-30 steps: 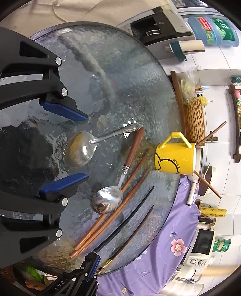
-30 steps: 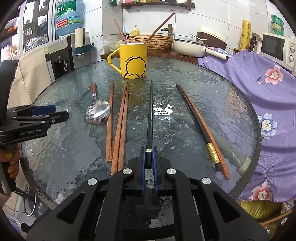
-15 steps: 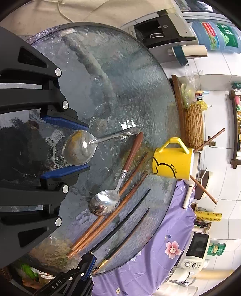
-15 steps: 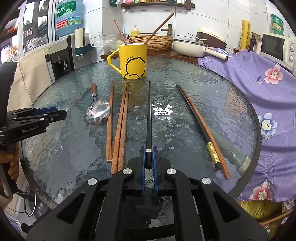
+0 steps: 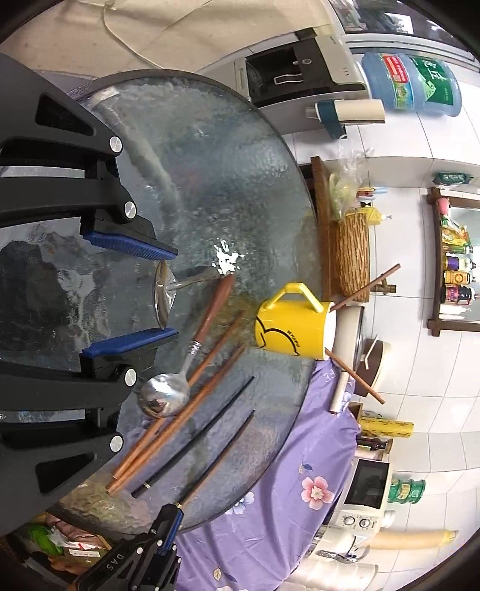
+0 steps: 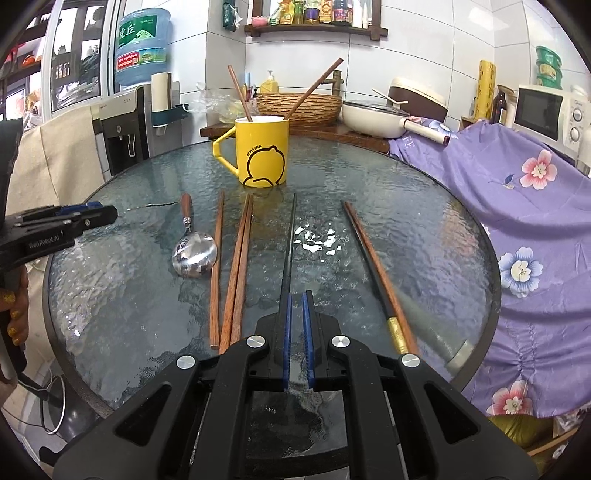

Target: Organize utensils

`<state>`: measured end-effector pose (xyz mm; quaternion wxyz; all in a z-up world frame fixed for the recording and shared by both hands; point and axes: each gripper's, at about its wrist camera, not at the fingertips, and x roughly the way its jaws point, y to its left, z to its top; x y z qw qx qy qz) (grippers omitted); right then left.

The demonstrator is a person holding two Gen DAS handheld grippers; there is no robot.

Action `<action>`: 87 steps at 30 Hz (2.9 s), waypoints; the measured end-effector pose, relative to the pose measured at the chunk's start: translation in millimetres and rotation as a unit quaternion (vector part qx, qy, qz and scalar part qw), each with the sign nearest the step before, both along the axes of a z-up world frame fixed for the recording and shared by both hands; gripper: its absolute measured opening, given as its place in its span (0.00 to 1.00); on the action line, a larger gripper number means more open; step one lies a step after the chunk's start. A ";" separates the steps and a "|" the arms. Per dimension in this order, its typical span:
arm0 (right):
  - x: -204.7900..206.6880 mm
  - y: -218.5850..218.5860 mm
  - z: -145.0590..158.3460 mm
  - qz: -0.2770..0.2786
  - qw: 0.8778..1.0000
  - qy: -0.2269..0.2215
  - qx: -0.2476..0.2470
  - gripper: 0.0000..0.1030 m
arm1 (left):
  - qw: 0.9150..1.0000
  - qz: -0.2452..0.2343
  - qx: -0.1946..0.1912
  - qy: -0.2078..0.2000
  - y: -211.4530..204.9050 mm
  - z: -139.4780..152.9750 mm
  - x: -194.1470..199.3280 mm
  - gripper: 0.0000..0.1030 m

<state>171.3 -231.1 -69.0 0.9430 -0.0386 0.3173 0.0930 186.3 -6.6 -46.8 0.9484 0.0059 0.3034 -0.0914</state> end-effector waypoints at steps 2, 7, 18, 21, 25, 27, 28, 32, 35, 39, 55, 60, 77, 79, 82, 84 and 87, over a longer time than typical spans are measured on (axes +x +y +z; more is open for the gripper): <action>0.8 -3.6 -2.3 -0.004 1.000 0.004 0.020 0.07 | 1.000 0.001 -0.003 0.000 0.3 0.1 1.3 0.36; 0.1 -0.3 -10.5 -0.001 1.000 0.013 0.024 0.21 | 1.000 0.001 -0.002 0.004 0.1 -3.4 2.4 0.36; 5.6 10.1 -26.7 0.000 0.999 0.046 -0.001 0.32 | 1.000 -0.001 -0.003 0.003 2.0 -3.3 1.3 0.36; 6.0 8.8 -29.8 -0.001 0.999 0.054 0.005 0.28 | 1.000 -0.002 -0.003 0.003 1.8 -3.6 0.9 0.36; 7.6 9.4 -28.9 0.000 0.998 0.060 0.002 0.12 | 1.000 -0.004 -0.003 0.005 1.4 -4.1 0.9 0.36; 8.3 10.1 -29.1 0.002 0.998 0.060 0.000 0.08 | 1.000 -0.005 -0.003 0.005 1.2 -4.6 0.8 0.36; 8.4 9.7 -28.9 0.002 0.998 0.060 0.000 0.08 | 1.000 -0.006 -0.004 0.005 1.4 -5.0 1.0 0.36; 7.8 8.0 -28.5 0.000 0.998 0.058 0.007 0.08 | 1.000 -0.006 -0.005 0.004 2.0 -4.6 1.4 0.36; 4.2 7.9 -26.0 0.004 0.999 0.046 0.013 0.08 | 1.000 -0.007 -0.005 0.001 2.1 -2.4 0.3 0.36; 2.1 9.0 -16.7 0.004 1.000 0.028 0.010 0.08 | 1.000 -0.008 -0.005 -0.006 2.4 2.5 -1.7 0.36; 2.0 -2.0 57.3 0.007 0.997 -0.076 0.024 0.08 | 0.999 -0.020 -0.006 -0.047 2.3 36.1 -3.8 0.36; 7.8 3.1 81.6 0.018 0.994 -0.105 0.010 0.08 | 0.998 -0.027 -0.006 -0.054 0.2 41.4 -0.5 0.36; 66.8 6.6 139.7 0.068 0.993 -0.090 0.022 0.08 | 0.997 -0.052 -0.018 -0.051 4.1 61.0 19.6 0.36; 75.9 9.0 148.0 0.073 0.993 -0.087 0.017 0.08 | 0.997 -0.057 -0.017 -0.050 3.7 64.4 23.5 0.36; 88.1 13.1 158.2 0.082 0.993 -0.081 0.011 0.08 | 0.997 -0.064 -0.023 -0.046 4.7 69.5 31.0 0.36; 94.1 15.7 163.8 0.088 0.993 -0.076 0.008 0.08 | 0.997 -0.064 -0.022 -0.046 5.8 72.3 34.9 0.36; 103.7 18.2 174.3 0.097 0.993 -0.065 0.007 0.08 | 0.996 -0.067 -0.026 -0.045 8.2 77.4 40.9 0.36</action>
